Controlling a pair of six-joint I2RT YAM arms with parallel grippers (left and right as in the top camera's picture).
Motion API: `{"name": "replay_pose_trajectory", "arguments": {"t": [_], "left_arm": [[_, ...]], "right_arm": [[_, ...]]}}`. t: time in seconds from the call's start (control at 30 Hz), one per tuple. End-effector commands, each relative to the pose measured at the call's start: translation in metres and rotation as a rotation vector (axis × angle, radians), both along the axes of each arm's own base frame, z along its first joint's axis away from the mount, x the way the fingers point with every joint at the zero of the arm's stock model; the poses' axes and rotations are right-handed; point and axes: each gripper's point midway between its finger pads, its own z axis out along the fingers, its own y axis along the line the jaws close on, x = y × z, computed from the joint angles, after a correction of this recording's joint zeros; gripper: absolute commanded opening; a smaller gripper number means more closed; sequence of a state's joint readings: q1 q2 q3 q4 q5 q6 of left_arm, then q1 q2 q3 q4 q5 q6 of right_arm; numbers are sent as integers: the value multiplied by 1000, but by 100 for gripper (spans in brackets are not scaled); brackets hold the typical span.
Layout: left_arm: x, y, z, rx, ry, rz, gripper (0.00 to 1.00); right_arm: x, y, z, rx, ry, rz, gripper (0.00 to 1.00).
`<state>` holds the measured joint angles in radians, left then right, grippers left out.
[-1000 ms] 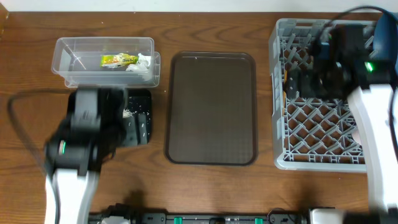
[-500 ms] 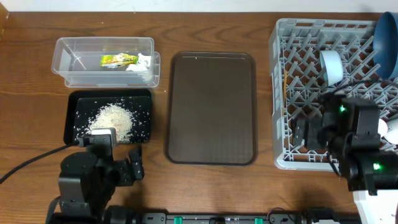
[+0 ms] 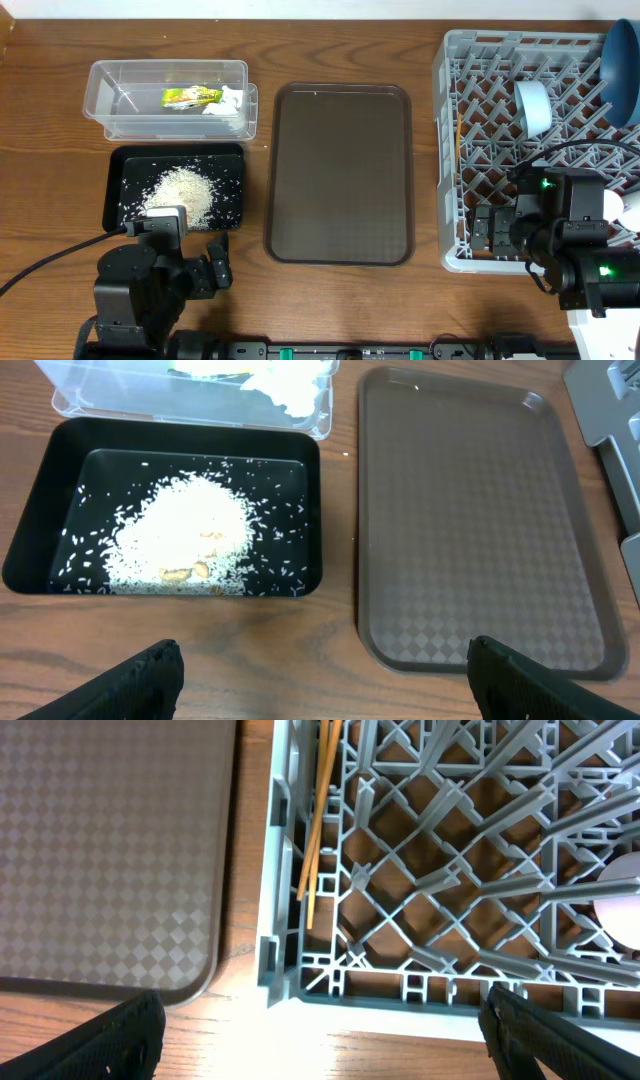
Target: Sort waste into correct bins and load items into the dishwasher rack
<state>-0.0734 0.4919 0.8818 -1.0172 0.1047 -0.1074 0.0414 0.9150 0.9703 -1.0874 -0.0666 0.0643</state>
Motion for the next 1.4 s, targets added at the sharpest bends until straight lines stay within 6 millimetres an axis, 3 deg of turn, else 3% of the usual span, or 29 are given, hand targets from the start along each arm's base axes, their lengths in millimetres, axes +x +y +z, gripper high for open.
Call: {"name": "replay_pose_trajectory", "arguments": {"t": [0.0,0.4,0.93,1.37], "left_arm": [[0,2,-1,2,0,12,93],[0,2,-1,2,0,12,93],[0,2,-1,2,0,12,93],[0,2,-1,2,0,12,93]], "right_arm": [[-1,-2,-2,-4,6,-16,99],[-15,-12,12,-48,-108,-42,99],[2,-4,2,-2,-619,-22,99],[7,-1,10,29,-949,-22,99]]}}
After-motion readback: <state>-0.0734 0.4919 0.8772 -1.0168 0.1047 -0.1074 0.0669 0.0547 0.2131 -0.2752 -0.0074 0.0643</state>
